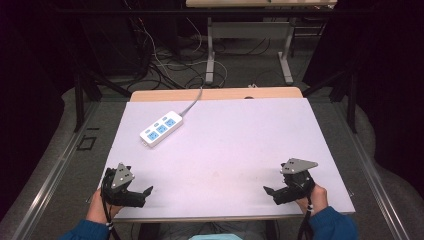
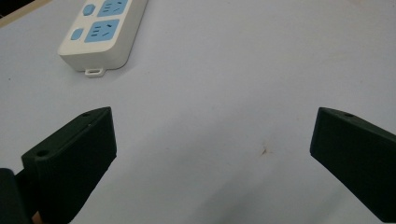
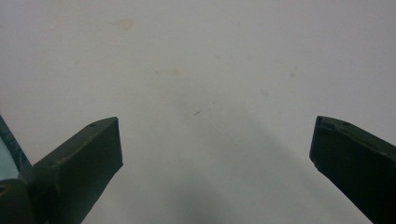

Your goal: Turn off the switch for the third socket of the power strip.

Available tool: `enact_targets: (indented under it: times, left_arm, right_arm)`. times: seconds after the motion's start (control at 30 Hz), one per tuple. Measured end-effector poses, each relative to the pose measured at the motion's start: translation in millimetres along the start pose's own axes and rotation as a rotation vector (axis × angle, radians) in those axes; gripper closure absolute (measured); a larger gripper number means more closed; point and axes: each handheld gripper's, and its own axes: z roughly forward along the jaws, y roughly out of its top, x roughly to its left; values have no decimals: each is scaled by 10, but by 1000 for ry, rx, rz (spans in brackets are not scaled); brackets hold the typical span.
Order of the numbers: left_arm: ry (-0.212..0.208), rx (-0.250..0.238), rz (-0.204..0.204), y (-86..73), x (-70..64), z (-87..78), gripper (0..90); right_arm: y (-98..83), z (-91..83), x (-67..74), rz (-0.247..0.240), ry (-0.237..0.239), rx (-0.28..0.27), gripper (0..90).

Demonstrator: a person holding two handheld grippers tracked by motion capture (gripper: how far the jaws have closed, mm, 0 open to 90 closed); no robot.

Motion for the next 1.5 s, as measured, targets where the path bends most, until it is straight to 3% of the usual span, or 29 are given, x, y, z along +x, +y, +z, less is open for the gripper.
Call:
enact_targets:
  times: [0.57, 0.67, 0.73, 1.23, 1.5]
  left_arm:
    - [20, -1, -10, 69, 66, 64, 5]
    - [39, -14, 0, 77, 87, 69, 5]
    - [42, -28, -14, 88, 100, 70, 6]
    - [64, -3, -3, 173, 198, 187, 5]
    - [70, 14, -24, 218, 267, 267, 3]
  right_arm:
    - [1, 5, -8, -5, -1, 3, 25]
    - [2, 9, -8, -4, -1, 5, 27]
    - [1, 10, -6, -4, -3, 5, 27]
    - [2, 14, -9, -1, -3, 7, 32]
    - [0, 18, -8, 8, -7, 7, 31]
